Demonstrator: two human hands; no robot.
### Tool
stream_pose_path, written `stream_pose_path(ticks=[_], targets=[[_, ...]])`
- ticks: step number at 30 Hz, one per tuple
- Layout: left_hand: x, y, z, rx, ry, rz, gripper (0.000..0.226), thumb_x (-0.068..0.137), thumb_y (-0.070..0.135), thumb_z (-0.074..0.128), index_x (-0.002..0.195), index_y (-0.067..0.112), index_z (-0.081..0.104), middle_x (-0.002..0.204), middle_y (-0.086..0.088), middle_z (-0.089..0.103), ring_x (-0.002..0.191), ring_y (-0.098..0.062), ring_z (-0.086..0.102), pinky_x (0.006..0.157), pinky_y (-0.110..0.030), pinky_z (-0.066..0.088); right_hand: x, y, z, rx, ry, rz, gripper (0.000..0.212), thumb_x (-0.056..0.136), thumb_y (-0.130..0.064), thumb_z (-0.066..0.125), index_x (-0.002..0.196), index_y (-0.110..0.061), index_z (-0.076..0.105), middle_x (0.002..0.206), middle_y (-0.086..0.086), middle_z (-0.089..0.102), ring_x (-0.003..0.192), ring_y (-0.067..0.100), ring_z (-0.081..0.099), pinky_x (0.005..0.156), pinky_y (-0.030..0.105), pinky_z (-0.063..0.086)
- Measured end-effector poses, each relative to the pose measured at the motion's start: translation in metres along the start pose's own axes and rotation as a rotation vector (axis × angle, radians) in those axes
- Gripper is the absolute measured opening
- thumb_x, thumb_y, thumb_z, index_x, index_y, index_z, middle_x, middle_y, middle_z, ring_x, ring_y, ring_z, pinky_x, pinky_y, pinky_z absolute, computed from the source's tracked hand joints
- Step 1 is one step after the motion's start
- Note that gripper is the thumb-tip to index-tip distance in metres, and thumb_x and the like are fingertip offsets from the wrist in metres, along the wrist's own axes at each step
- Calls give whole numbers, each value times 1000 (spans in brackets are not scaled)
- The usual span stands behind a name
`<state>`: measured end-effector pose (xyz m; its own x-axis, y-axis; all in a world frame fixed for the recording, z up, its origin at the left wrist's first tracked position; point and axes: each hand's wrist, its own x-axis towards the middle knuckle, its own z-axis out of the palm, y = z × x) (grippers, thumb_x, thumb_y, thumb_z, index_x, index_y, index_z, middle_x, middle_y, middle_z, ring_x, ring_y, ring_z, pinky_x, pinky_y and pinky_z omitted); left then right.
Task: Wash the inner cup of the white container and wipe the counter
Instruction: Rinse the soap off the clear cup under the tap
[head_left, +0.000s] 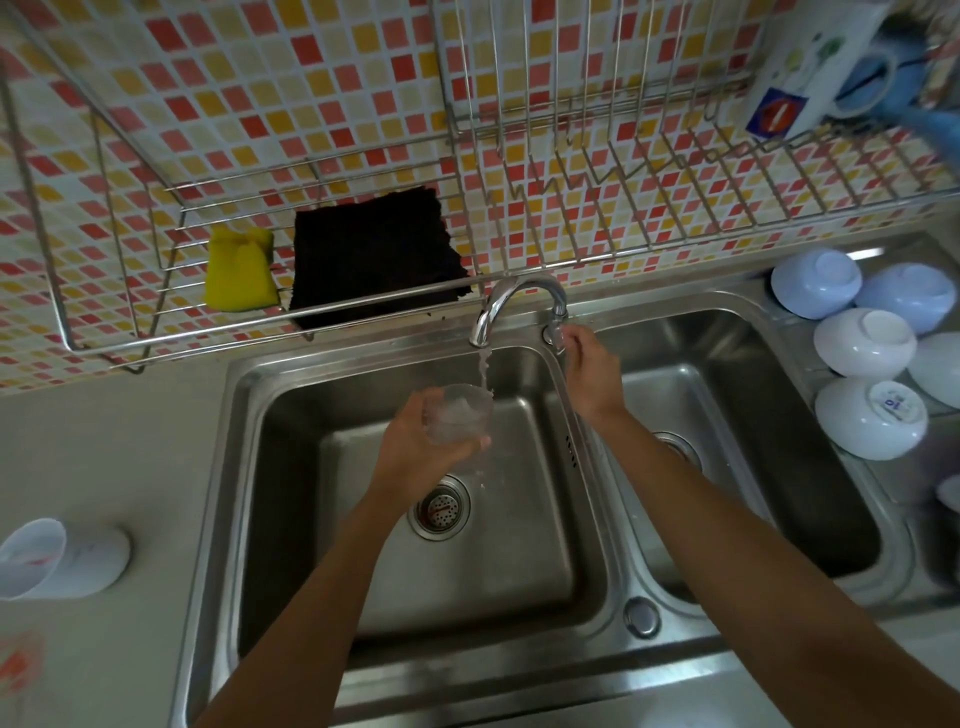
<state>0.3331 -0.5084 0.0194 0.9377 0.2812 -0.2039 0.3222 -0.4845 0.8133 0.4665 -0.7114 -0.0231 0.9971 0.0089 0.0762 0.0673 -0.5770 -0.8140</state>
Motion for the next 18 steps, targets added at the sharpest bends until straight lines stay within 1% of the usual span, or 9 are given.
stream_pose_path(ticks=[2,4,6,8,10,12,14,16,18], targets=[[-4,-3,1,56,0,2,76,54,46,87,120,33,51,115,10,56,104,-8,56,87,-31,52,-12,7,-6,-120,9,-24,35,100,-9,39,132,-13,52,92,16,69,77,26,64,70,26,46],[-13,-10,0,156,-32,8,77,57,41,87,122,28,50,116,6,49,103,-11,53,83,-24,46,-39,16,-5,-174,-22,-62,39,100,-8,39,136,-15,49,80,14,64,70,27,62,72,37,52],[-22,-18,2,197,-64,13,77,57,37,88,123,26,49,117,4,43,101,-11,49,83,-22,42,-75,30,0,-163,-85,-124,35,99,-9,39,132,-11,52,102,16,67,89,30,66,84,41,54],[-24,-23,8,227,-96,17,79,58,32,89,125,25,48,119,1,39,101,-13,47,86,-23,42,-104,52,9,-232,-167,-208,37,98,-6,43,134,-8,51,133,14,56,121,30,55,101,45,46],[-19,-27,11,283,-128,0,81,59,30,88,129,27,47,119,0,38,102,-17,49,88,-26,44,-122,74,22,-404,-229,-297,46,91,2,54,136,-7,48,143,10,48,135,23,41,107,41,40],[-16,-30,16,363,-145,-26,83,58,33,86,130,29,46,120,-1,39,107,-22,50,93,-31,44,-132,84,28,-535,-290,-355,62,79,5,67,136,-5,47,144,10,46,137,22,37,111,35,34],[-16,-35,20,434,-152,-45,82,59,35,84,132,30,46,123,-4,40,113,-25,47,101,-38,41,-139,85,27,-620,-314,-393,67,73,5,71,136,-1,46,143,15,46,137,26,37,118,33,21],[-16,-41,23,521,-175,-60,82,62,39,82,134,29,44,124,-5,39,114,-26,44,104,-39,37,-143,85,24,-708,-309,-457,67,74,5,66,137,3,44,144,18,45,137,29,36,118,35,11],[-17,-48,25,622,-192,-61,83,63,44,79,135,31,41,125,-5,38,114,-25,43,103,-37,33,-146,84,23,-779,-301,-487,64,77,5,56,139,3,40,145,20,42,138,31,34,118,38,8]])
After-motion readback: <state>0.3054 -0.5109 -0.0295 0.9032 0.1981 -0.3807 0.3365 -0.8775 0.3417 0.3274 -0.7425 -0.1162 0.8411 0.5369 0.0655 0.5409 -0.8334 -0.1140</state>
